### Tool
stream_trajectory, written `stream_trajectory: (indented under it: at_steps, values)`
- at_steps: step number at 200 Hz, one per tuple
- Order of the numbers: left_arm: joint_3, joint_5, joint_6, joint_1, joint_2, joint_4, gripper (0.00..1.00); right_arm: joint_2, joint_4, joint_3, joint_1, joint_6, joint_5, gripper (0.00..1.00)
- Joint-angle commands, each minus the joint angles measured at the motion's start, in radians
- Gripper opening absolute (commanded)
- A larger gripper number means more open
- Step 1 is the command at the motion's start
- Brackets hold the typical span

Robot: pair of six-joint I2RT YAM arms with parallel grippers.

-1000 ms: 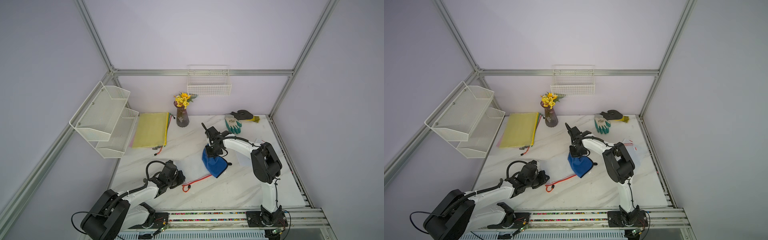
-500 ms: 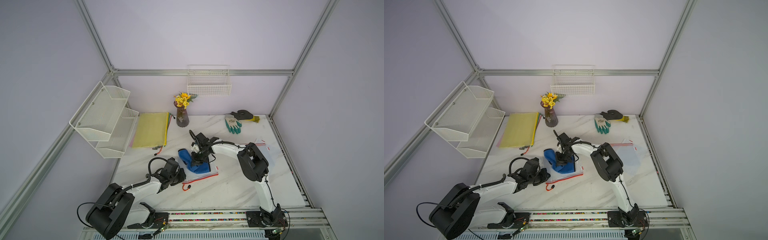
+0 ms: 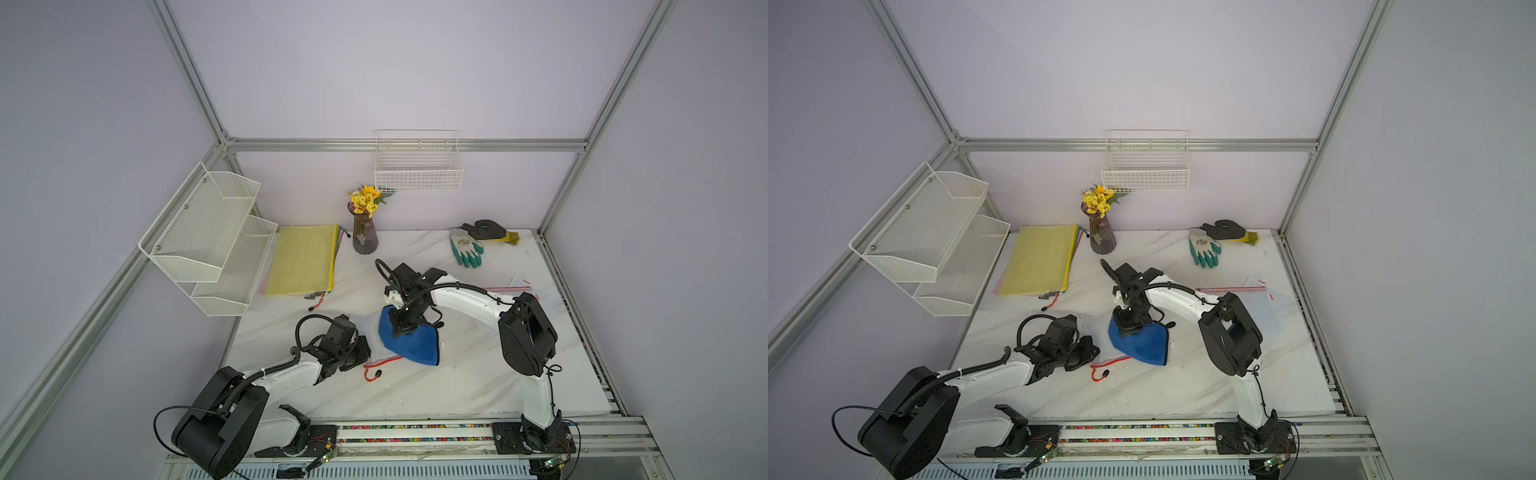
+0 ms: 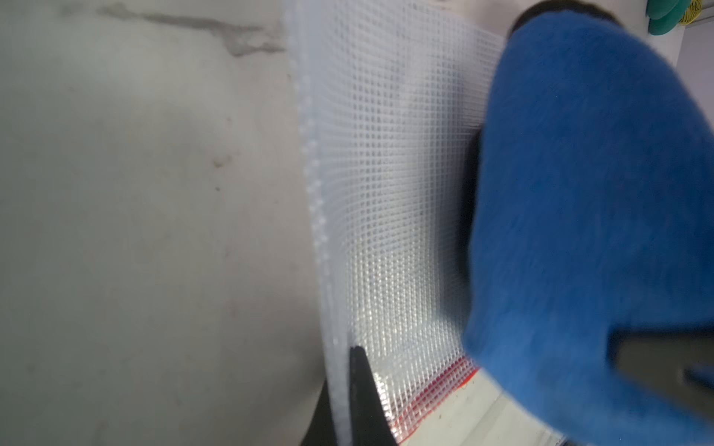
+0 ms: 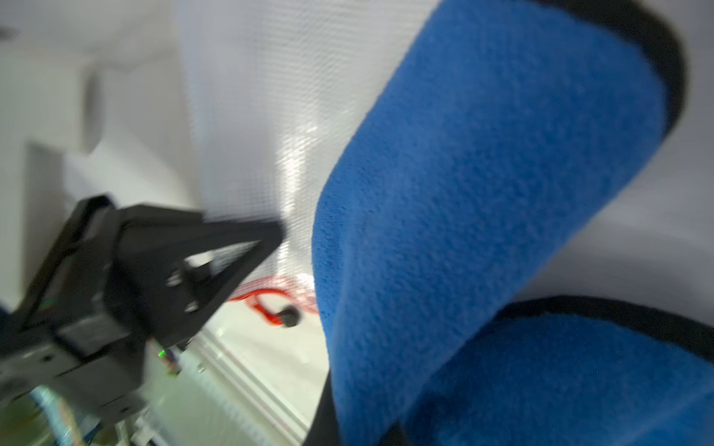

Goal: Wipe the document bag
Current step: Wipe the dirt from the document bag.

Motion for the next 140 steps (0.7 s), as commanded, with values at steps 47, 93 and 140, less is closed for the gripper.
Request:
stream_trajectory:
  at_steps: [47, 93, 140]
  values:
    - [0.011, -0.061, 0.007, 0.013, -0.083, -0.160, 0.00, 0.007, 0.104, -0.211, -0.180, 0.136, 0.154, 0.00]
    - [0.153, -0.175, 0.067, 0.049, -0.349, -0.502, 0.00, -0.201, -0.042, -0.193, -0.328, 0.021, 0.482, 0.00]
    - [0.634, -0.386, 0.365, 0.062, -0.401, -1.033, 0.00, -0.243, -0.109, -0.071, -0.338, 0.025, 0.324, 0.00]
